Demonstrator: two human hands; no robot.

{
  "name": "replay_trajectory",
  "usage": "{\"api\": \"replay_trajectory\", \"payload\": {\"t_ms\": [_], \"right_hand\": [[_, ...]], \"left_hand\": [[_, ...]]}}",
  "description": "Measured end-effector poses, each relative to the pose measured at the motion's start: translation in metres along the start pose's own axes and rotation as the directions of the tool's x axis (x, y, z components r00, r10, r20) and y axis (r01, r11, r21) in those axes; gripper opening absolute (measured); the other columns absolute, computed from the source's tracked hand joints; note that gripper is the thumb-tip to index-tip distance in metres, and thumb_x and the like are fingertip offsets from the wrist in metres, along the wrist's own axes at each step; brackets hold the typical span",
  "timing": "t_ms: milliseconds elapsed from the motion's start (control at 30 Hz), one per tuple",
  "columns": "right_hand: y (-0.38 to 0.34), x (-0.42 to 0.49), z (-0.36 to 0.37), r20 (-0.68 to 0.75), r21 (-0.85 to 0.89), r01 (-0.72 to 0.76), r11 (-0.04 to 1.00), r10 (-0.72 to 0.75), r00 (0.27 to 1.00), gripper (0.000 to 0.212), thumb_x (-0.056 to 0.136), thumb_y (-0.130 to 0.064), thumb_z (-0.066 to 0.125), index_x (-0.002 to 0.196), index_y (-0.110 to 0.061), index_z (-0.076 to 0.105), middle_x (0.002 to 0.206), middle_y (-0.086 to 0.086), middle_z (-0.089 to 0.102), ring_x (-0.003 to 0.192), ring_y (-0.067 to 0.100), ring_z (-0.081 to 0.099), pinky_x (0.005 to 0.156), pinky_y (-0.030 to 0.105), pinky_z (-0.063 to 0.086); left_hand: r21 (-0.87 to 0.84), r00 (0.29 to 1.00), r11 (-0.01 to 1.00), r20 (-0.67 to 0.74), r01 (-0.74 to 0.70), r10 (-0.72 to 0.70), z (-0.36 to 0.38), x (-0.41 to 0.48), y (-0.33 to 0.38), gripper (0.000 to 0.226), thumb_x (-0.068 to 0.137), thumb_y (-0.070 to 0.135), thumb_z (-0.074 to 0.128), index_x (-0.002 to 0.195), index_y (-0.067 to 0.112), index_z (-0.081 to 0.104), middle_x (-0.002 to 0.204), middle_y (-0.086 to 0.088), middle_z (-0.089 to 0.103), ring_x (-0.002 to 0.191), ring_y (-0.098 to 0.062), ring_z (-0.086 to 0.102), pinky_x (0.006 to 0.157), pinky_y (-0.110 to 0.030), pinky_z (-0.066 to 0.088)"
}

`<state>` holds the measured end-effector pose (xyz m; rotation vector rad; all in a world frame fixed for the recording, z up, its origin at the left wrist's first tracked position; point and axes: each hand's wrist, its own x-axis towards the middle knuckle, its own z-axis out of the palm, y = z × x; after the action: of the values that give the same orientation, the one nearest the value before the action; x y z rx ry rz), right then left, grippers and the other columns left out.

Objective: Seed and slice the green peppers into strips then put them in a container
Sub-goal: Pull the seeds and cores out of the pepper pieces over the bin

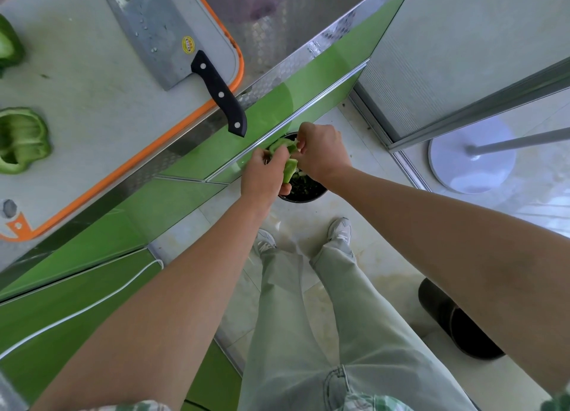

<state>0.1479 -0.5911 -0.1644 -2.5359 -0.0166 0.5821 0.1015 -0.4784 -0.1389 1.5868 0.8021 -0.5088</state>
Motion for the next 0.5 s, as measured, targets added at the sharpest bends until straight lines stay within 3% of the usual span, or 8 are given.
{"api": "replay_trajectory", "payload": {"t_ms": [133, 300, 433, 500], "right_hand": [[-0.0008, -0.0032, -0.0047, -0.002, 0.010, -0.012, 1.000, 0.012, 1.000, 0.010, 0.080, -0.008, 0.063, 0.089, -0.007, 0.062, 0.086, 0.009, 0.062, 0.073, 0.021, 0.049, 0.052, 0.024, 0.032], [-0.0015, -0.0072, -0.0061, -0.018, 0.005, -0.024, 1.000, 0.024, 1.000, 0.012, 0.080, -0.004, 0.058, 0.092, -0.005, 0.063, 0.085, 0.010, 0.062, 0.073, 0.021, 0.048, 0.048, 0.023, 0.028], [-0.0010, -0.0102, -0.0053, -0.022, -0.028, -0.022, 0.999, 0.022, 1.000, 0.002, 0.082, -0.007, 0.058, 0.083, -0.007, 0.059, 0.072, 0.005, 0.051, 0.067, 0.021, 0.044, 0.045, 0.022, 0.024], [-0.0007, -0.0103, -0.0043, -0.024, -0.040, -0.031, 0.999, 0.030, 0.999, 0.006, 0.082, -0.008, 0.057, 0.077, -0.010, 0.053, 0.063, 0.001, 0.043, 0.060, 0.019, 0.040, 0.045, 0.022, 0.021]], "left_hand": [[0.011, 0.999, 1.000, 0.030, -0.017, 0.016, 0.0003, -0.0019, -0.0010, 0.015, 0.091, 0.023, 0.057, 0.094, 0.009, 0.051, 0.075, -0.002, 0.060, 0.058, -0.021, 0.053, 0.060, -0.035, 0.055], [0.030, 0.998, 0.999, 0.052, -0.027, 0.025, 0.0010, -0.0027, -0.0028, 0.017, 0.086, 0.024, 0.059, 0.092, 0.009, 0.054, 0.072, -0.002, 0.060, 0.056, -0.021, 0.054, 0.060, -0.036, 0.055], [0.041, 0.997, 0.999, 0.071, -0.021, 0.018, 0.0005, -0.0030, -0.0029, 0.026, 0.077, 0.032, 0.060, 0.090, 0.010, 0.056, 0.073, -0.003, 0.061, 0.054, -0.021, 0.056, 0.064, -0.042, 0.056], [0.051, 0.997, 0.999, 0.070, -0.015, 0.011, 0.0006, -0.0037, -0.0027, 0.030, 0.073, 0.035, 0.060, 0.091, 0.011, 0.056, 0.073, -0.002, 0.062, 0.053, -0.021, 0.056, 0.066, -0.045, 0.057]]}}
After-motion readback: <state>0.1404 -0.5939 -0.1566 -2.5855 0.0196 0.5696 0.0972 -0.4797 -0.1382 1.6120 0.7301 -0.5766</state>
